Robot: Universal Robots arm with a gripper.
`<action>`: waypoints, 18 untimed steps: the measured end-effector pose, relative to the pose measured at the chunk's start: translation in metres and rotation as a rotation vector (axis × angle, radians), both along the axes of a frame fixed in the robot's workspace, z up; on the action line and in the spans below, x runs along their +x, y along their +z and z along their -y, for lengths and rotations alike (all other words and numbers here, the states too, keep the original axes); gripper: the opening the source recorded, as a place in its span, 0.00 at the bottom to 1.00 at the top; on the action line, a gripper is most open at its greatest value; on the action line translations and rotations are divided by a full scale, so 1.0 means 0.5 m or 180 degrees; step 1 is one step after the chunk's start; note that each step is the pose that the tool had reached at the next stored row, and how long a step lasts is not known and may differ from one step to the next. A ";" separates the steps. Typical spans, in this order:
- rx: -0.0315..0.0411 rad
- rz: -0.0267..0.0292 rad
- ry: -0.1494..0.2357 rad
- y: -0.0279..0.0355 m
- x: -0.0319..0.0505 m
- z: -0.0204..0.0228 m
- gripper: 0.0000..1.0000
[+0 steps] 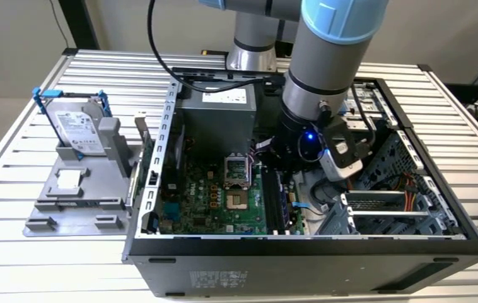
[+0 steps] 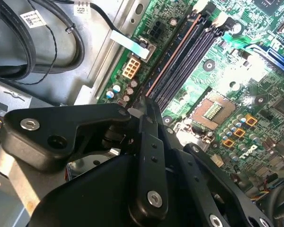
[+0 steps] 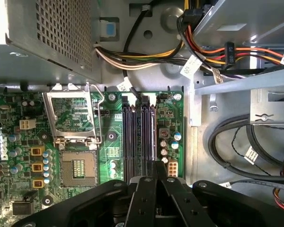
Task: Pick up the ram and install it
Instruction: 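Press down the ram until it locks into place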
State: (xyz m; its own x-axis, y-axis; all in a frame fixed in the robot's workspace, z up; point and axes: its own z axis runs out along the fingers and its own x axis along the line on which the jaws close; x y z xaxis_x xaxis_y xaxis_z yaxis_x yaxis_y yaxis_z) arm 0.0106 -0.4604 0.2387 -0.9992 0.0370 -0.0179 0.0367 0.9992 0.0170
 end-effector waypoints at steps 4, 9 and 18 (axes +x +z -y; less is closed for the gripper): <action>0.0000 0.0000 0.0000 0.000 -0.001 0.0000 0.00; 0.0093 -0.0015 0.0007 0.001 -0.001 -0.0001 0.00; 0.0093 -0.0017 0.0419 0.001 -0.001 0.0000 0.00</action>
